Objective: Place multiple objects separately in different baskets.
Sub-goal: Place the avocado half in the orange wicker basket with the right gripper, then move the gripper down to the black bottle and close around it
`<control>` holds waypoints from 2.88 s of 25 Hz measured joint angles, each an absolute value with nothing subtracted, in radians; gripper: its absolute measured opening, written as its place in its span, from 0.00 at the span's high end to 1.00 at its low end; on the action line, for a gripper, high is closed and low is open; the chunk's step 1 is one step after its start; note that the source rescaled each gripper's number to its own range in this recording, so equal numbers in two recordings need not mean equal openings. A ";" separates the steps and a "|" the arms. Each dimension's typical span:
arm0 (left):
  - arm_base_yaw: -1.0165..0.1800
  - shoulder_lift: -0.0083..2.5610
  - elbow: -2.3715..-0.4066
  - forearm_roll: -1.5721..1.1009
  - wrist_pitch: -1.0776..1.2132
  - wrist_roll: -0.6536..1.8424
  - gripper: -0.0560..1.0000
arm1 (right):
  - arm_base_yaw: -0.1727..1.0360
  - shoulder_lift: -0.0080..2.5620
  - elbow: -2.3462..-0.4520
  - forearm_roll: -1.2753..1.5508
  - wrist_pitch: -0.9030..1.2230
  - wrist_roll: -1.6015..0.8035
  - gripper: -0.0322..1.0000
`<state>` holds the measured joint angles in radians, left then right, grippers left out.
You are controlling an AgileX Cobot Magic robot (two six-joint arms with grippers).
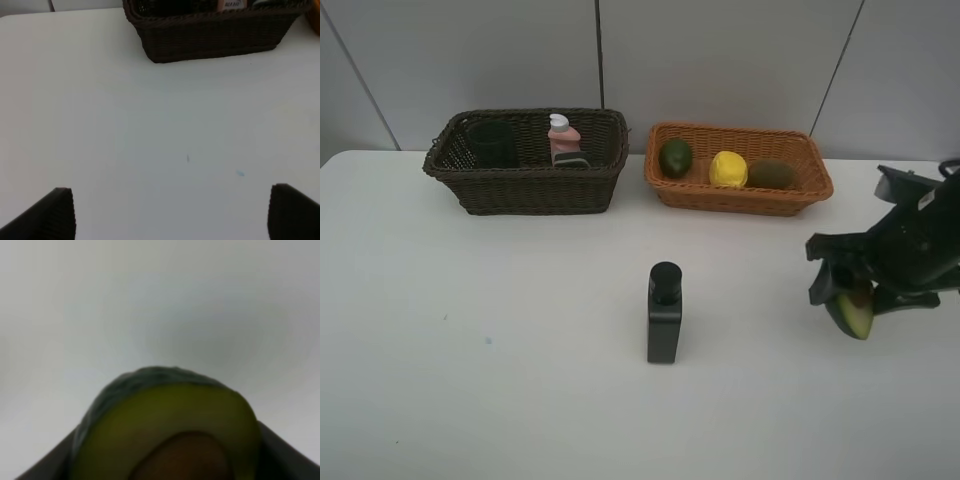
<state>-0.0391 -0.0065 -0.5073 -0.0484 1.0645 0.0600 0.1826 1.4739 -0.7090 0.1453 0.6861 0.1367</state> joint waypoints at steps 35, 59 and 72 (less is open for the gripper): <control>-0.039 -0.007 -0.507 -0.048 1.064 0.060 0.01 | 0.183 2.169 -1.737 -0.149 0.808 0.137 0.01; -0.039 -0.007 -0.507 -0.048 1.064 0.060 0.01 | 0.756 1.765 -1.456 0.000 1.221 0.519 0.00; -0.039 -0.007 -0.507 -0.048 1.064 0.060 0.01 | 0.815 1.796 -1.453 -0.007 1.222 0.627 0.00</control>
